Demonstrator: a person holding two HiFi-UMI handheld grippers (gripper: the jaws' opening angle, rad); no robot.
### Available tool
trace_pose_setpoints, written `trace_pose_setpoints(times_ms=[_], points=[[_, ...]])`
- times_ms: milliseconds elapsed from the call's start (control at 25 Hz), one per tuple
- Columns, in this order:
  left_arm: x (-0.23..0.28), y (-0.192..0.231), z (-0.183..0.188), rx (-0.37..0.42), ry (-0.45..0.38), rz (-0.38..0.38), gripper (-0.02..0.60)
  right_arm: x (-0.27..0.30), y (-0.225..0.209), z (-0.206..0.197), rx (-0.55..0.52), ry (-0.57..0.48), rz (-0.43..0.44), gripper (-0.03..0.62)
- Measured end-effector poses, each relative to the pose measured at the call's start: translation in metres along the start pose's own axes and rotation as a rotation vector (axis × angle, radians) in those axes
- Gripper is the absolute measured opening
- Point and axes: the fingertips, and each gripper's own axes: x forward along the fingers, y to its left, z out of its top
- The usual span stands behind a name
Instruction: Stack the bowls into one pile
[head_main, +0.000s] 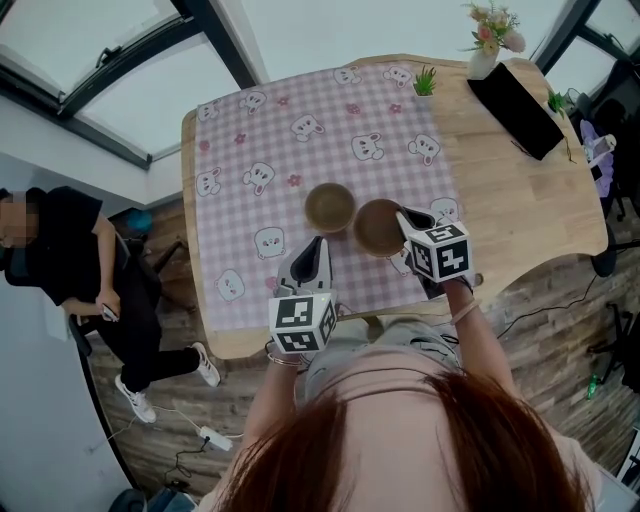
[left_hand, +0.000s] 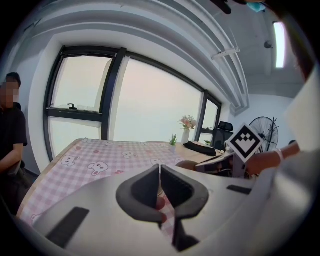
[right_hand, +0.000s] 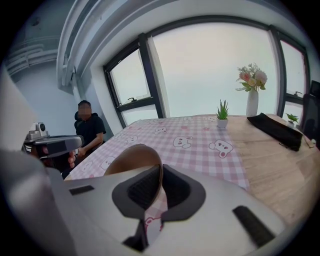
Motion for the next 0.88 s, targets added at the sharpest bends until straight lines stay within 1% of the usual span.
trace_pose_setpoints(times_ms=[480,880], points=[[-0.001,0.015,0.003,0.019,0.014,-0.041,0.015,0.009,0.021,0.023,-0.005,-0.027,-0.002,0.015],[-0.005,0.032,-0.001,0.020,0.024,-0.044,0.015,0.027,0.040,0.039,-0.022,-0.041,0.014,0.015]])
